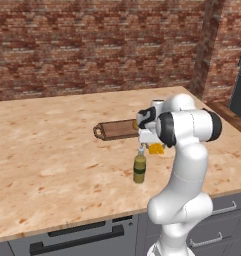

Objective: Retrieve the reheated potato from the microwave, then place the potato, cheese, and condiment on the cutting board.

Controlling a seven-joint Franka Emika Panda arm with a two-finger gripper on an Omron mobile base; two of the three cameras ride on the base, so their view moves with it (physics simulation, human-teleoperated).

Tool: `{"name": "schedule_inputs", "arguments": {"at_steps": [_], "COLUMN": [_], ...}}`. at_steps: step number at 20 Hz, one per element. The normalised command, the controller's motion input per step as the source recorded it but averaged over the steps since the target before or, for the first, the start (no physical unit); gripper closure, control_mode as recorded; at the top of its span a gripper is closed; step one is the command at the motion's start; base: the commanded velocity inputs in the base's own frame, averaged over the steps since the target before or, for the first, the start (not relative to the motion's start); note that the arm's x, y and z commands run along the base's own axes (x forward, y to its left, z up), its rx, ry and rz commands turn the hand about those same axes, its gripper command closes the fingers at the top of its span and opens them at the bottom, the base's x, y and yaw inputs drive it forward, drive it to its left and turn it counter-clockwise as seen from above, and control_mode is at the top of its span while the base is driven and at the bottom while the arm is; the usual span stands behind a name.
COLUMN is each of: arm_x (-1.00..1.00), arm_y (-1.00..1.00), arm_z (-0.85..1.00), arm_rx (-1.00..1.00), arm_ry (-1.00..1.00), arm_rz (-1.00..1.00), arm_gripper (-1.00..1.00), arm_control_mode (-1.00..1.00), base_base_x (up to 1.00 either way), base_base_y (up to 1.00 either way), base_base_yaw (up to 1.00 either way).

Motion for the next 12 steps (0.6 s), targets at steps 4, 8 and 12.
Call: {"name": "schedule_inputs", "arguments": {"at_steps": [4, 8, 12], "arm_x": [0.01, -0.03, -0.13], "arm_y": [0.00, 0.00, -0.03], "arm_z": [-0.20, -0.22, -0.14], "arm_rx": [0.00, 0.00, 0.00], "arm_ry": [0.05, 0.06, 0.03], "arm_rz": [-0.02, -0.03, -0.01], "arm_gripper": [-1.00, -1.00, -1.00], "arm_control_mode": [-1.00, -1.00, -1.00], "base_base_x": [0.00, 0.00, 0.00], "base_base_y": [0.00, 0.00, 0.00], "base_base_yaw": [0.00, 0.00, 0.00]}}
